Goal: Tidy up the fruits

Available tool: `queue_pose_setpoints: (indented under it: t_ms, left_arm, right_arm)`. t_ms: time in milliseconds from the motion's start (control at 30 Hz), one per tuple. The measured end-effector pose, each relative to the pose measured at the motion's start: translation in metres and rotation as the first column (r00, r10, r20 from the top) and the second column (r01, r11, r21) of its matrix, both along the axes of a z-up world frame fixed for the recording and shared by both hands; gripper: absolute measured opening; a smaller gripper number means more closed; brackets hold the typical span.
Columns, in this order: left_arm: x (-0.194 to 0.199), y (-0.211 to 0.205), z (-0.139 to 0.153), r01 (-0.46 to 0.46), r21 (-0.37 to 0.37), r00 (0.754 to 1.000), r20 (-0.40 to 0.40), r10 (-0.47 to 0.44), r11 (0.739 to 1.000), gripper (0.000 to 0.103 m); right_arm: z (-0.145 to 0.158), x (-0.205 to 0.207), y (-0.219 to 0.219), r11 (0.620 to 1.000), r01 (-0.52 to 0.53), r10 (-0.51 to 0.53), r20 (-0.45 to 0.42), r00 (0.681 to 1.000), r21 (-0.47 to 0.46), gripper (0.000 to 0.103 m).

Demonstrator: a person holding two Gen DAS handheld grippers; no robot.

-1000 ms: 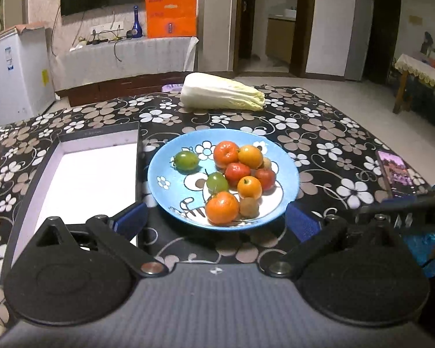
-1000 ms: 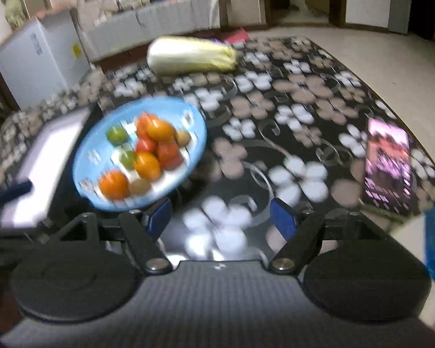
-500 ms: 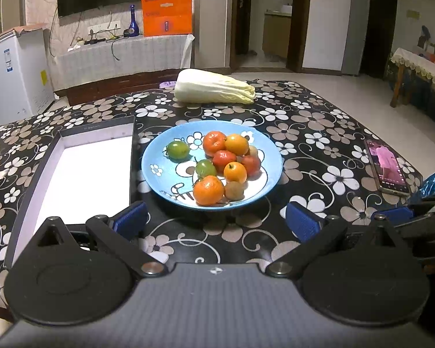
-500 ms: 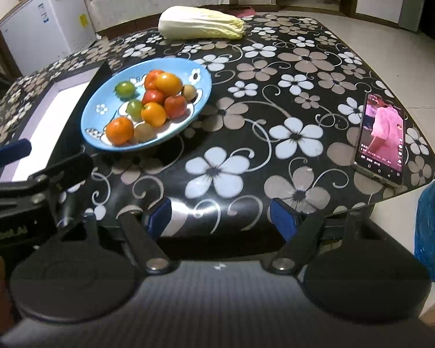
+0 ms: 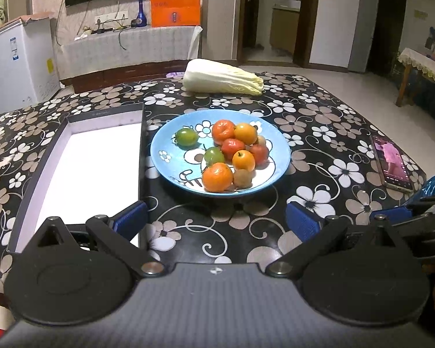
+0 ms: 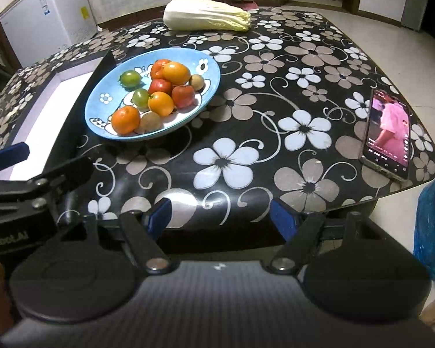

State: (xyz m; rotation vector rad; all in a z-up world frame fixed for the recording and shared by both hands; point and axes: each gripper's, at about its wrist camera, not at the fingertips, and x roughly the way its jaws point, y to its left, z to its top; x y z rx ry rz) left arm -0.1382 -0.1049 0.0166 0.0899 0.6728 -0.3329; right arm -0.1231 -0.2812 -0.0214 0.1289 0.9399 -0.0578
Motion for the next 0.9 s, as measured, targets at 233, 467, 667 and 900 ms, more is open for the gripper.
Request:
queue_pose_setpoints:
  t_ms: [233,467,667,900]
  left_arm:
    - [-0.0006,0.0004,0.0001,0.005,0.009,1.0,0.005,-0.005,1.0,0.103]
    - [-0.0001,0.0007,-0.0002,0.004,0.01,1.0,0.006,-0.004,1.0,0.103]
    - [-0.0001,0.0007,-0.0002,0.004,0.011,1.0,0.007,-0.004,1.0,0.103]
    - [-0.0001,0.001,-0.0003,0.004,0.011,1.0,0.006,-0.004,1.0,0.103]
  right_arm:
    - [-0.0015,0.0014,0.0026,1.0,-0.012,0.012,-0.006,1.0,-0.01,0.076]
    - [-0.0015,0.0016,0.0032,1.0,-0.013,0.013,-0.006,1.0,-0.008,0.076]
    - [-0.0017,0.0019,0.0034,1.0,-0.013,0.013,-0.006,1.0,-0.008,0.076]
    - [-0.0016,0.0019,0.0035,1.0,-0.015,0.015,-0.006,1.0,-0.007,0.076]
